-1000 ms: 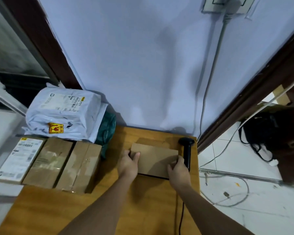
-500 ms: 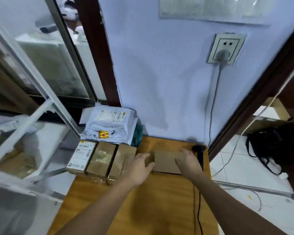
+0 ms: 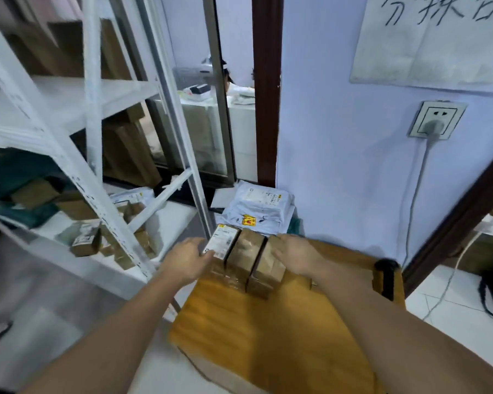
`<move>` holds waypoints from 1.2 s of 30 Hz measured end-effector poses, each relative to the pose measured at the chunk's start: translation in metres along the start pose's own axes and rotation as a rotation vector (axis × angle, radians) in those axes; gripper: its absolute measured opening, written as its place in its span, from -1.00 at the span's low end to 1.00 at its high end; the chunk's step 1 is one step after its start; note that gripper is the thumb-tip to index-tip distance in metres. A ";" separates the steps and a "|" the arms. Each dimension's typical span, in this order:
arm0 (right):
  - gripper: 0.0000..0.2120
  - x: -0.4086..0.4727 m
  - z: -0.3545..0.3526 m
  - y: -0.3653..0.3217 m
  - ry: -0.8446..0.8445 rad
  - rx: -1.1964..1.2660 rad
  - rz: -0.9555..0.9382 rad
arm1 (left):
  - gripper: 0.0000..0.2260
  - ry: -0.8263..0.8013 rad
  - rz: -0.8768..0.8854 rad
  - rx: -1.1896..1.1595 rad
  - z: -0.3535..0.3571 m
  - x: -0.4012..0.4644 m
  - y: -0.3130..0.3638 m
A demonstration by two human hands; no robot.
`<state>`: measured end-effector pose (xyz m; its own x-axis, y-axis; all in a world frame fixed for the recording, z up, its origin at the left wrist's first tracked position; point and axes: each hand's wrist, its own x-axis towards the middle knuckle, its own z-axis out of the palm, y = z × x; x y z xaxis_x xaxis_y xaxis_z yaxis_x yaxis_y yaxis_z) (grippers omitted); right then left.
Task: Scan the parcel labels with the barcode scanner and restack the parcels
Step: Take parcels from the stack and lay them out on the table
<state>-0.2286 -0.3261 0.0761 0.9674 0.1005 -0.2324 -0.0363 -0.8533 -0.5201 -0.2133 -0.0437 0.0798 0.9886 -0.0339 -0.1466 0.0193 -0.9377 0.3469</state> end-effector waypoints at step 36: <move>-0.43 0.201 0.159 -0.146 0.244 0.597 0.668 | -0.47 -0.452 0.090 -0.537 0.132 0.217 -0.123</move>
<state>-0.0684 -0.1004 -0.0252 0.7230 -0.4852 -0.4917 -0.6622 -0.2840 -0.6934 -0.0208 0.0182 -0.1172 0.8336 -0.3527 -0.4252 0.1261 -0.6279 0.7680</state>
